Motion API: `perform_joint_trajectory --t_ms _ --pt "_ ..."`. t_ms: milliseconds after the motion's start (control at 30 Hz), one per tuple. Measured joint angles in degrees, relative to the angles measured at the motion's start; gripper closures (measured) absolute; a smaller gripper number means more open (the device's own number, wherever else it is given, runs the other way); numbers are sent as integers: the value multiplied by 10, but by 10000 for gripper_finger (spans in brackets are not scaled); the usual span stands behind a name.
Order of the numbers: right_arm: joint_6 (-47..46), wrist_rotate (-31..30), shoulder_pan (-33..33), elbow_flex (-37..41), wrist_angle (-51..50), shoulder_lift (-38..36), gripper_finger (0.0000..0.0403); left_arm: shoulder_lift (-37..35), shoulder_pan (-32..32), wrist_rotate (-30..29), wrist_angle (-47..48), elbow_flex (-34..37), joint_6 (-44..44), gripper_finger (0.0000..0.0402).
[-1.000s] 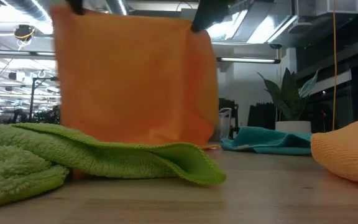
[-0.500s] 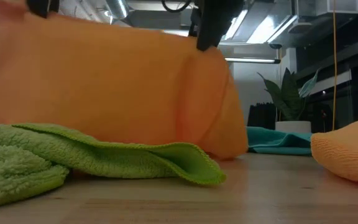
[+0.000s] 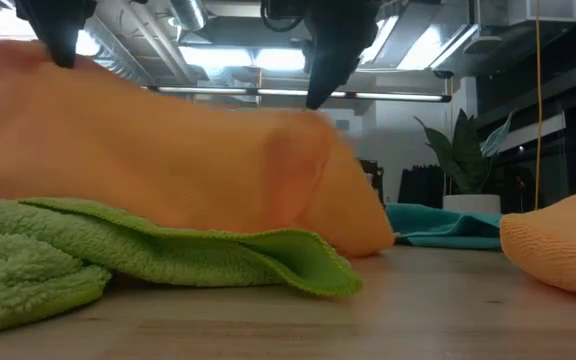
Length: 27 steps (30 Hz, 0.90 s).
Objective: Fold microfiber towels
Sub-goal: Fold the orange towel
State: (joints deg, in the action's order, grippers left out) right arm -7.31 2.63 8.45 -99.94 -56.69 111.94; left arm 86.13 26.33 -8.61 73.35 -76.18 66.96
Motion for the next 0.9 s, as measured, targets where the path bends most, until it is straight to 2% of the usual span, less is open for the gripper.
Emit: perform_joint_trajectory --t_ms 167,333,600,767,900 --pt "-14 0 -10 0 -3 0 299 0 0 -22 20 0 4 339" --pt "-60 4 -15 0 -57 0 274 0 -4 -24 19 0 20 320" --pt "-54 4 5 0 -71 0 280 0 -8 -24 17 0 36 317" --pt "-42 5 10 0 -83 0 285 0 -4 15 17 0 113 319" --pt "-31 4 11 0 -140 0 286 0 14 30 16 0 141 319"
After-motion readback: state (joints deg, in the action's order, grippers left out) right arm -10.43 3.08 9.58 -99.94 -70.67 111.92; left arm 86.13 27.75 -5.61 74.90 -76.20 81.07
